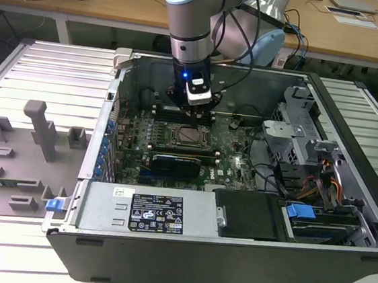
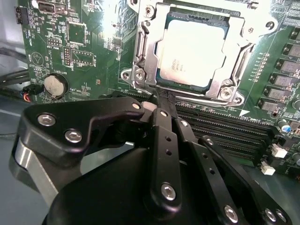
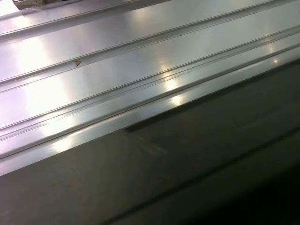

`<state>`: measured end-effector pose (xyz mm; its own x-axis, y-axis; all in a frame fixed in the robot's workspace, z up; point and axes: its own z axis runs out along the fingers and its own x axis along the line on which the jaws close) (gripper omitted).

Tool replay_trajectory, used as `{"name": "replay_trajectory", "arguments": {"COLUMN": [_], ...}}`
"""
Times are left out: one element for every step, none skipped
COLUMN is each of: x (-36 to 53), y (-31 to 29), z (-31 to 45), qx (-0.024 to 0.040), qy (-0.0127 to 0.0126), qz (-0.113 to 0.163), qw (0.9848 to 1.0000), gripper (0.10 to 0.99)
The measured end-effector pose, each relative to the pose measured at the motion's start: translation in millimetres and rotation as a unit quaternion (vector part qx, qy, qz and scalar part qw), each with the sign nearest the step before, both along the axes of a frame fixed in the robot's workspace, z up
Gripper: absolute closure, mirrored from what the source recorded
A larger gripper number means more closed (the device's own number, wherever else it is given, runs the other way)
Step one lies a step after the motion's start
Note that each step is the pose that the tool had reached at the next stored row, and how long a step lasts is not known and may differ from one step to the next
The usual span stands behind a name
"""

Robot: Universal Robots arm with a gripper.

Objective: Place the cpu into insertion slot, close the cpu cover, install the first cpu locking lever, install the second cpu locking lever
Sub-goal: 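Install the first cpu locking lever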

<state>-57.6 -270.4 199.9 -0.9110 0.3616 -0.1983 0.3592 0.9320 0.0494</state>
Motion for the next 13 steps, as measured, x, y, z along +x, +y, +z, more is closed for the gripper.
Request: {"name": "replay_trajectory", "arguments": {"x": [0.1, 0.2, 0.2, 0.3, 0.4, 0.5, 0.5, 0.5, 0.5, 0.4, 0.5, 0.5, 0.5], "y": [-0.4, -0.9, -1.5, -2.1, -2.7, -3.3, -3.9, -4.3, -4.6, -4.7, -4.9, -5.8, -6.8], "z": [-0.2, -0.3, -0.4, -0.6, -0.8, -1.0, -1.0, -1.0, -1.0, -0.9, -0.3, 1.8, 3.1], "qx": [-0.0002, -0.0004, -0.0007, -0.0006, -0.0007, -0.0006, -0.0007, -0.0007, -0.0007, -0.0008, -0.0007, -0.0009, -0.0008], "qy": [0.0000, 0.0000, 0.0000, 0.0001, 0.0001, 0.0001, 0.0000, 0.0001, 0.0000, 0.0000, 0.0000, 0.0000, 0.0000], "qz": [0.000, 0.000, 0.000, 0.000, 0.000, 0.000, 0.000, 0.000, 0.000, 0.000, 0.000, 0.000, 0.000], "qw": [1.0000, 1.0000, 1.0000, 1.0000, 1.0000, 1.0000, 1.0000, 1.0000, 1.0000, 1.0000, 1.0000, 1.0000, 1.0000], "gripper": [0.980, 0.980, 0.980, 0.980, 0.980, 0.980, 0.980, 0.980, 0.980, 0.980, 0.980, 0.980, 0.980]}}
